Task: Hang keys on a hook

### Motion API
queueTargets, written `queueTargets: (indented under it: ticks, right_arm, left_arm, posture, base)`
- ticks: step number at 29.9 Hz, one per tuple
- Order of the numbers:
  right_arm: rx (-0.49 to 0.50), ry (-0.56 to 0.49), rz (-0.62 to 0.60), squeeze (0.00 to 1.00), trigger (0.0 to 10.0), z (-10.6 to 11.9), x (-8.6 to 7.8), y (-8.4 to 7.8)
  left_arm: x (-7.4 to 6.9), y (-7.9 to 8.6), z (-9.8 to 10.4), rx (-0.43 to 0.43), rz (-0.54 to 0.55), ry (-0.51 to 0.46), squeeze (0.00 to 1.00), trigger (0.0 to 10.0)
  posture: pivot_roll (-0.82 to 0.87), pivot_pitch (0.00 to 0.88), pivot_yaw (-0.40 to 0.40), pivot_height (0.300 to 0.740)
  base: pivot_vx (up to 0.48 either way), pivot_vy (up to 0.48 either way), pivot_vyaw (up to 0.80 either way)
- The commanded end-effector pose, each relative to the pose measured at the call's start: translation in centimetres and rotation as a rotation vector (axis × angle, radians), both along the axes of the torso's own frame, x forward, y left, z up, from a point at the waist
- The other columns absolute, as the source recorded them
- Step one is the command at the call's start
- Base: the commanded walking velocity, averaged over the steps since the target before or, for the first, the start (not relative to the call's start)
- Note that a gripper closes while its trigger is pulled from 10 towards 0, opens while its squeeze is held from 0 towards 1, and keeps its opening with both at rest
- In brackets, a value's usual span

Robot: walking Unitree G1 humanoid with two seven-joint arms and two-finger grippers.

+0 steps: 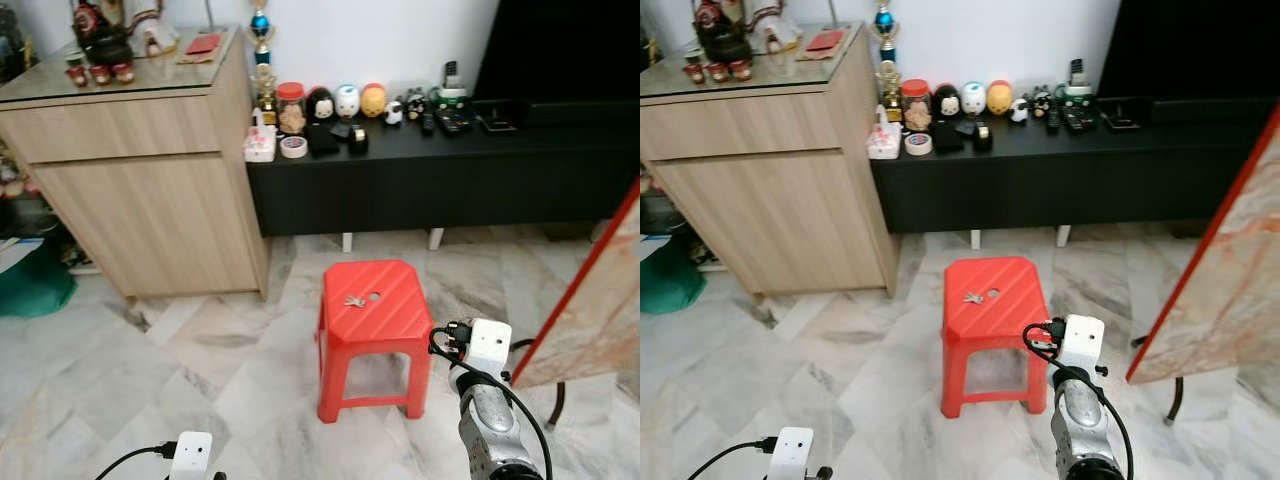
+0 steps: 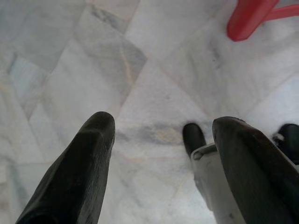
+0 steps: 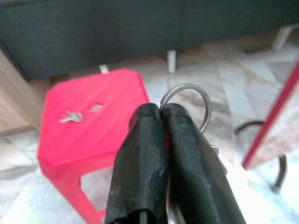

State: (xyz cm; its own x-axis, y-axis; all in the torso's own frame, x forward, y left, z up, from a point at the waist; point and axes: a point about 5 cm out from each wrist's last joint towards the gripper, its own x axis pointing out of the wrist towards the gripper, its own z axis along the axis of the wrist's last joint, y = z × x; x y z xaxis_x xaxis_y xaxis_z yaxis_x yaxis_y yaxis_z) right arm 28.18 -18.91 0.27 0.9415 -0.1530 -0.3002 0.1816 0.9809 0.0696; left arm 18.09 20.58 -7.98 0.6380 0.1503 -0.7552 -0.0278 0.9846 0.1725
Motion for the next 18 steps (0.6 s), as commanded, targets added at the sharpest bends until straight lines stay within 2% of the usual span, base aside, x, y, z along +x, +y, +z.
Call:
queueTargets:
  ticks: [1, 5, 7, 9, 10, 12, 18]
  right_arm:
    - [0.017, 0.048, -0.014, 0.0, 10.0, -0.7, -0.4, 0.1]
    - [0.06, 0.182, -0.067, 0.0, 10.0, -2.9, -2.4, -1.0]
    - [0.062, 0.202, -0.07, 0.0, 10.0, -3.2, -2.8, -1.1]
    - [0.069, 0.301, -0.09, 0.0, 10.0, -4.6, -4.5, -1.8]
    - [0.069, 0.301, -0.09, 0.0, 10.0, -4.6, -4.5, -1.8]
    - [0.045, 0.376, -0.104, 0.0, 10.0, -5.5, -5.8, -2.4]
    - [0.086, 0.417, -0.125, 0.0, 10.0, -6.1, -6.5, -2.3]
  left_arm:
    - [-0.5, 0.2, -0.2, 0.019, -0.012, 0.019, 0.0, 10.0]
    - [-0.5, 0.2, -0.3, 0.018, -0.007, 0.026, 0.0, 10.0]
    - [-0.5, 0.2, -0.3, 0.018, -0.007, 0.026, 0.0, 10.0]
    - [-0.5, 0.2, -0.3, 0.017, -0.006, 0.028, 0.0, 10.0]
    - [-0.5, 0.2, -0.3, 0.017, -0.006, 0.028, 0.0, 10.0]
    - [-0.5, 0.1, -0.2, 0.016, -0.007, 0.026, 0.0, 10.0]
    - [-0.5, 0.1, -0.2, 0.016, -0.009, 0.027, 0.0, 10.0]
  posture:
    - [-0.04, 0.0, 0.017, 0.74]
    - [-0.03, 0.0, 0.015, 0.74]
    - [-0.04, 0.0, 0.016, 0.74]
    - [-0.04, 0.0, 0.017, 0.74]
    - [-0.04, 0.0, 0.017, 0.74]
    - [-0.04, 0.0, 0.017, 0.74]
    - [-0.04, 0.0, 0.019, 0.74]
  base:
    - [0.0, -0.281, 0.0]
    - [0.0, -0.277, 0.0]
    - [0.0, -0.277, 0.0]
    - [0.0, -0.294, 0.0]
    - [0.0, -0.3, 0.0]
    - [0.0, -0.304, 0.0]
    - [0.0, -0.321, 0.0]
